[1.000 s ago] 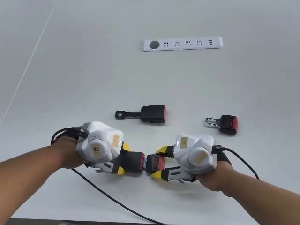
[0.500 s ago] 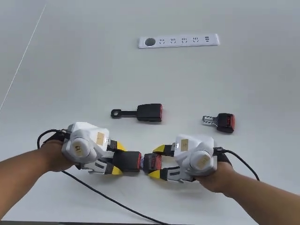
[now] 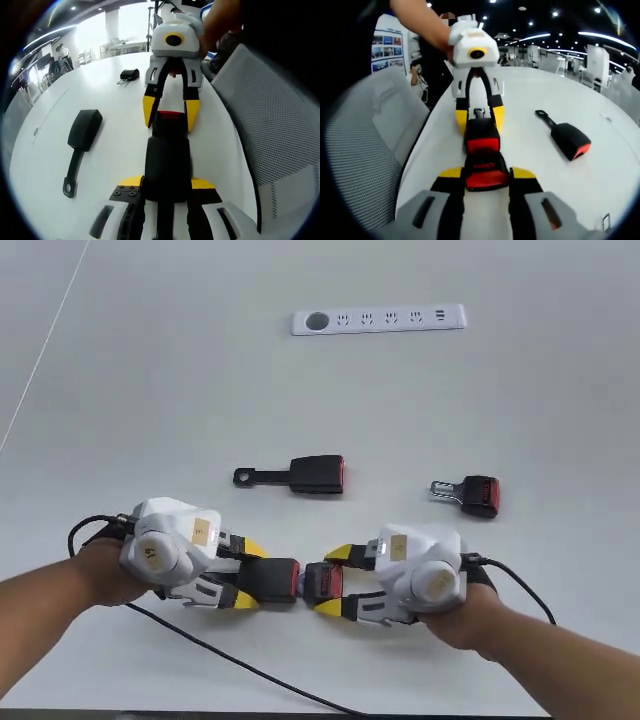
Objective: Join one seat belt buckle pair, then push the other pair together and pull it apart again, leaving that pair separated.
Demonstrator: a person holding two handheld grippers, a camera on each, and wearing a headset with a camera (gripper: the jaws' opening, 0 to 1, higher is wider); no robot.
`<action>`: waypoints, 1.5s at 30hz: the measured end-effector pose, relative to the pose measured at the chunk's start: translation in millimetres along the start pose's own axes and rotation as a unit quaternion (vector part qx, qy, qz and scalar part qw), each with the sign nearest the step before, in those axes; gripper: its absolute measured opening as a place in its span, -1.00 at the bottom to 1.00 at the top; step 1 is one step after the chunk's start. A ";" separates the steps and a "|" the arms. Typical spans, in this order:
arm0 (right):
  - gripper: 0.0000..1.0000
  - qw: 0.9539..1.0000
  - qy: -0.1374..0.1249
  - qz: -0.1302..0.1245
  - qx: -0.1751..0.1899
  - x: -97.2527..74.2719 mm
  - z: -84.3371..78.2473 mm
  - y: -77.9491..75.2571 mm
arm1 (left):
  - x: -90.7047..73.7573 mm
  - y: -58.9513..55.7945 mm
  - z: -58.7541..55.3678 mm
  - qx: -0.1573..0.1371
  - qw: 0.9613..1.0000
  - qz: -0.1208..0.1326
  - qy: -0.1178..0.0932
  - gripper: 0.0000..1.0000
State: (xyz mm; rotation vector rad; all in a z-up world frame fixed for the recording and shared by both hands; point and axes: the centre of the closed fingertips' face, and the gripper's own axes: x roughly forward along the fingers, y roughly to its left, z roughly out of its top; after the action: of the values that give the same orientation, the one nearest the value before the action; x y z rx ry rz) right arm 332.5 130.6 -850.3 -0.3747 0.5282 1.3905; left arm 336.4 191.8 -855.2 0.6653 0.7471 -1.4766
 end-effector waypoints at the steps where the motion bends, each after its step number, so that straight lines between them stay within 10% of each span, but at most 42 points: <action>1: -0.36 1.000 -0.001 -0.001 0.001 -0.1 -0.1 0.0 | -0.1 -0.3 0.2 -0.002 1.000 0.000 -0.001 -0.36; 29: -0.36 1.000 -0.010 -0.003 0.006 -0.6 0.3 0.9 | -0.3 -2.1 1.6 -0.010 1.000 -0.001 -0.014 -0.35; 45: -0.30 0.999 0.033 -0.006 0.000 0.7 -0.5 1.7 | 1.9 -2.6 2.3 0.020 0.999 0.005 0.041 -0.33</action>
State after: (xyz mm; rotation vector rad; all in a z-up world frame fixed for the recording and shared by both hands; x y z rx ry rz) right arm 330.8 131.2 -851.0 -0.4247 0.5792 1.3706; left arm 333.7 188.8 -855.1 0.7624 0.7776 -1.4659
